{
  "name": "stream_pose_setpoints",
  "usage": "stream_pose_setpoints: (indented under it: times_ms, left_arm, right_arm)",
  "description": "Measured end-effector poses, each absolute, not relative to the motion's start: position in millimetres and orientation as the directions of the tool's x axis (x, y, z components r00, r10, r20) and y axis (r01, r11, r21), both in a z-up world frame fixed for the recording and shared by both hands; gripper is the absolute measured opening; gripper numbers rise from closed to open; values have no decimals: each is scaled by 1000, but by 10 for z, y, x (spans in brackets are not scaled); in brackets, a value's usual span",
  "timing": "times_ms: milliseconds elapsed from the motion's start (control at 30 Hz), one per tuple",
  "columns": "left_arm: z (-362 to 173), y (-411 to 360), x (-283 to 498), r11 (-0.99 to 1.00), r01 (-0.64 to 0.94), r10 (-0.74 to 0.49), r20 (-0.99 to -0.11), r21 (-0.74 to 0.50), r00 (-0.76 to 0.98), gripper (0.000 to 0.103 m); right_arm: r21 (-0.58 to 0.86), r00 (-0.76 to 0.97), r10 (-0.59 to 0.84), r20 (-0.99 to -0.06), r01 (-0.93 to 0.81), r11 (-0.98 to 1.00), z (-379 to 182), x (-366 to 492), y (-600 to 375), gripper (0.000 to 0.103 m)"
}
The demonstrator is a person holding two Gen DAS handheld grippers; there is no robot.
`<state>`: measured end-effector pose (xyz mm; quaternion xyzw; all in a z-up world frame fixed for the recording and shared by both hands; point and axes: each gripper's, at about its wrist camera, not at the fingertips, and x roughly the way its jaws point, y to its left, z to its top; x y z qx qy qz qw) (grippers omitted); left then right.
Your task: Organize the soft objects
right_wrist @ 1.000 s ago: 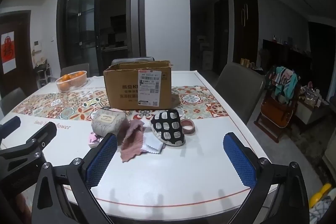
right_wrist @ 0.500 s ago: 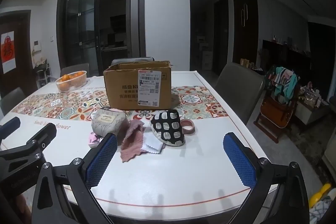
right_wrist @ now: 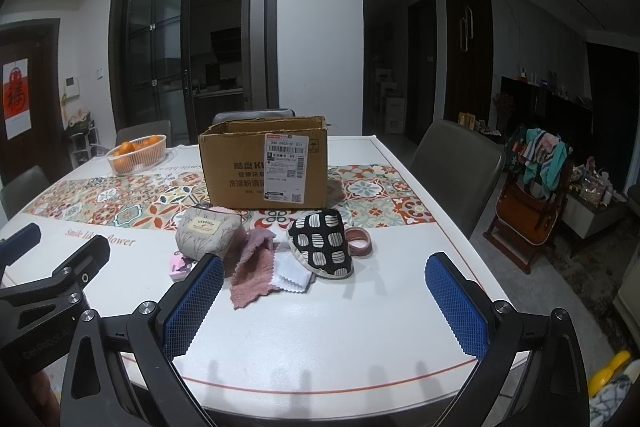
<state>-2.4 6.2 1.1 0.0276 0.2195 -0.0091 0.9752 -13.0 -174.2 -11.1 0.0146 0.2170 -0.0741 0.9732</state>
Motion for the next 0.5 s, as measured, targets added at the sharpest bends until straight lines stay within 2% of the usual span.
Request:
stream_pose_setpoints:
  times_ms: [500]
  left_arm:
    - [17,72,-26,998,28,-2,-426,53,905,103]
  right_arm:
    - [-4,895,-138,-425,150,989,-105,-133,-1739,103]
